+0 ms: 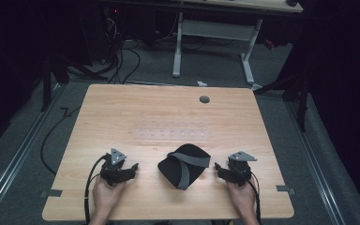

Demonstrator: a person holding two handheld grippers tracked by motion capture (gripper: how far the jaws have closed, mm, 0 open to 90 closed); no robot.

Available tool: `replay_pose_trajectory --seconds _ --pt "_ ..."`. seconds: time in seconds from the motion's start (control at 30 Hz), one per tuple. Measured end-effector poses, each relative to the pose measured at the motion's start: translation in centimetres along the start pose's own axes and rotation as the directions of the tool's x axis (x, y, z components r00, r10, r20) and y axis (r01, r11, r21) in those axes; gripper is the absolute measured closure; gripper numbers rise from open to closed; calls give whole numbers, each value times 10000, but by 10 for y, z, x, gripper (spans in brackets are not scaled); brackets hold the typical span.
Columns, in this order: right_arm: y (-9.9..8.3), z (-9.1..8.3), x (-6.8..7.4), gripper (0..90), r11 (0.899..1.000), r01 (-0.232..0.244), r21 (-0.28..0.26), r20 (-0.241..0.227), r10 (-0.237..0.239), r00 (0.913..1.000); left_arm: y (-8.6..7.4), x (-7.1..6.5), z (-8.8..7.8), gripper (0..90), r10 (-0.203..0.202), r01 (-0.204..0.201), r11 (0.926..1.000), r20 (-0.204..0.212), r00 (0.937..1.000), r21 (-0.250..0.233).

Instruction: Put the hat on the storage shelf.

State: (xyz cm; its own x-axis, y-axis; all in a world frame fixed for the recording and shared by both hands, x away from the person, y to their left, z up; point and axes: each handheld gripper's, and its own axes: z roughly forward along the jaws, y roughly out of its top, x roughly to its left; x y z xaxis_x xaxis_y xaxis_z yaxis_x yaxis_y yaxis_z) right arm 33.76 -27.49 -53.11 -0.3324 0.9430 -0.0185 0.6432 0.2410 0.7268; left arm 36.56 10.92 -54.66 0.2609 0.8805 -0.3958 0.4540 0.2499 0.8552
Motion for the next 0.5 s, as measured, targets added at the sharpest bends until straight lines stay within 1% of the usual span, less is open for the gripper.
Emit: replay_pose_trajectory --seconds 0.5 --pt "0 0 1 357 10000 -50 18 51 50 10000 0 0 0 326 16 -16 10000 -8 10000 10"
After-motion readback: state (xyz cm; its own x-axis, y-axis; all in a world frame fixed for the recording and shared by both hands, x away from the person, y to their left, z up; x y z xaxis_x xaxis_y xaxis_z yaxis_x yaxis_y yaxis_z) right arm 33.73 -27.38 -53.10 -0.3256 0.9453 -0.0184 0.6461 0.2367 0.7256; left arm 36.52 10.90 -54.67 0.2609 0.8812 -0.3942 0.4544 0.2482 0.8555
